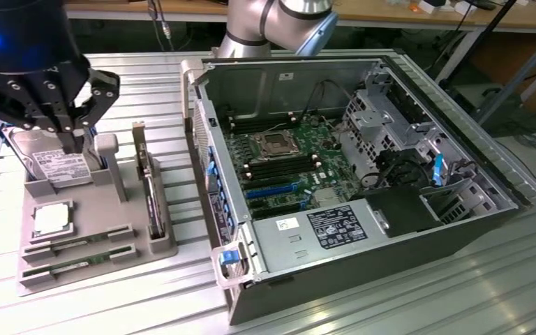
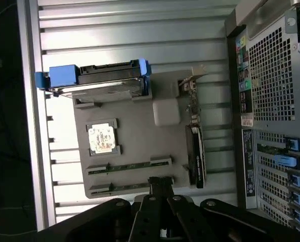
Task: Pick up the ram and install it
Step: 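Reach for the ram, then pick up the ram and move it above insertion slot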
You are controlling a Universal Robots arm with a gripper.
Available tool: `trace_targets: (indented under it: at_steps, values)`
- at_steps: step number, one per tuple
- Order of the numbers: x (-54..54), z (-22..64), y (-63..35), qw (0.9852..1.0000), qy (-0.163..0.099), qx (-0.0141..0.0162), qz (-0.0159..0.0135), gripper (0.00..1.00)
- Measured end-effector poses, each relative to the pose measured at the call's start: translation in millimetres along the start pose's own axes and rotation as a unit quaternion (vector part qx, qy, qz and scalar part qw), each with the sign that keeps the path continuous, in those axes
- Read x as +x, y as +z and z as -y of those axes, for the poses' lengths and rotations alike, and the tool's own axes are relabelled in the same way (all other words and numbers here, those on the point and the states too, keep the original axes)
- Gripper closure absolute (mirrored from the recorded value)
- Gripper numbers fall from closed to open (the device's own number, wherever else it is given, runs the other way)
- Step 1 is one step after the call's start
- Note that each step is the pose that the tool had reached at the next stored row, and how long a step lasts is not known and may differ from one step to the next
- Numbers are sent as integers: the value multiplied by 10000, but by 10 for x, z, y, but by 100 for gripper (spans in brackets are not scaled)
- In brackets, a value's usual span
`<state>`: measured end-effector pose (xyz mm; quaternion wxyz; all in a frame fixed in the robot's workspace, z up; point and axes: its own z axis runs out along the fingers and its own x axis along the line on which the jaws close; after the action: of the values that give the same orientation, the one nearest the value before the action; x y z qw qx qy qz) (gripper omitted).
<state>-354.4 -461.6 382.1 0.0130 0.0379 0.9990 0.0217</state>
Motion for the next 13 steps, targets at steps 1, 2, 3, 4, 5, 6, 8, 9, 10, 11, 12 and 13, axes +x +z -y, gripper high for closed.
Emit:
trace_targets:
  at_steps: [1, 2, 3, 4, 5, 6, 8, 9, 10, 11, 12, 13]
  values:
    - [38, 18, 2, 10000, 0, 0, 0, 90]
    - [99, 46, 5, 10000, 0, 0, 0, 90]
    - [183, 83, 9, 10000, 0, -1, 1, 90]
    - [183, 83, 9, 10000, 0, -1, 1, 90]
    - [183, 83, 8, 10000, 0, 0, 0, 90]
    - [183, 83, 8, 10000, 0, 0, 0, 90]
    - [183, 83, 8, 10000, 0, 0, 0, 90]
    - [183, 83, 8, 10000, 0, 0, 0, 90]
    - [183, 83, 8, 10000, 0, 0, 0, 90]
    - [183, 83, 7, 10000, 0, 0, 0, 90]
    - [183, 83, 8, 10000, 0, 0, 0, 90]
    - [183, 83, 8, 10000, 0, -1, 0, 90]
